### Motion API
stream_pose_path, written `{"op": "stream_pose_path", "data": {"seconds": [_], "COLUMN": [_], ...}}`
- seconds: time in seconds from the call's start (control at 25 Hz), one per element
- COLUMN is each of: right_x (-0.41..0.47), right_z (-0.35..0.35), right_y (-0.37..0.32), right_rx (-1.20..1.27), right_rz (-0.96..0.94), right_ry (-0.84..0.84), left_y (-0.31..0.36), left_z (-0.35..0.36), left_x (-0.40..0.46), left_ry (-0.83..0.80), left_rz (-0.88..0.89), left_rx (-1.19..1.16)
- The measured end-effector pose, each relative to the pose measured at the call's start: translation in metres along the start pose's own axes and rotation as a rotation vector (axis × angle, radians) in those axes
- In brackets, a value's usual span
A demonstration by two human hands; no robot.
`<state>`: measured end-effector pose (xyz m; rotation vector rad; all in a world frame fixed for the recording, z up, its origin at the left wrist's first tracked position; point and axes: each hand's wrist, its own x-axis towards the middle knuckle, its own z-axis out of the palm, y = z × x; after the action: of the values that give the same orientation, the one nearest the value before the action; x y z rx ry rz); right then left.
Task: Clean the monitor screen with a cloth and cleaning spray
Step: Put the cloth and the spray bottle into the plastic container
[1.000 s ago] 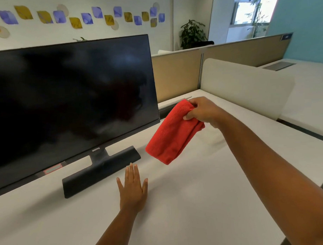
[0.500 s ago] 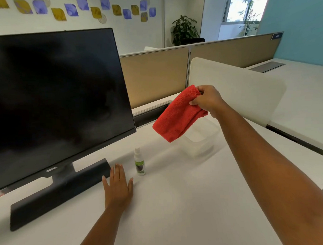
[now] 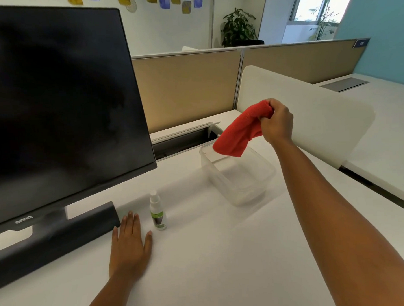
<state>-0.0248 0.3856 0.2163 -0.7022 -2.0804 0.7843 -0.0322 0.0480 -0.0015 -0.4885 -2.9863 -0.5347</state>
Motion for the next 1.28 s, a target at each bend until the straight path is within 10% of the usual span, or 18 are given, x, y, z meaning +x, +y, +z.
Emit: {"op": "stream_pose_path", "data": {"seconds": [0.16, 0.64, 0.84, 1.28], "right_x": [-0.027, -0.007, -0.009, -0.019], "right_z": [0.020, 0.019, 0.057, 0.082], "right_y": [0.043, 0.032, 0.045, 0.075], "right_rx": [0.022, -0.742, -0.619, -0.339], "right_rz": [-0.124, -0.038, -0.041, 0.274], "right_ry": [-0.058, -1.385, -0.870, -0.796], "left_y": [0.000, 0.001, 0.000, -0.001], "left_z": [0.003, 0.001, 0.002, 0.003], "left_x": [0.003, 0.003, 0.007, 0.008], "left_ry": [0.017, 0.034, 0.019, -0.039], "left_rz": [-0.007, 0.003, 0.084, 0.063], "left_rx": [0.003, 0.075, 0.042, 0.043]}}
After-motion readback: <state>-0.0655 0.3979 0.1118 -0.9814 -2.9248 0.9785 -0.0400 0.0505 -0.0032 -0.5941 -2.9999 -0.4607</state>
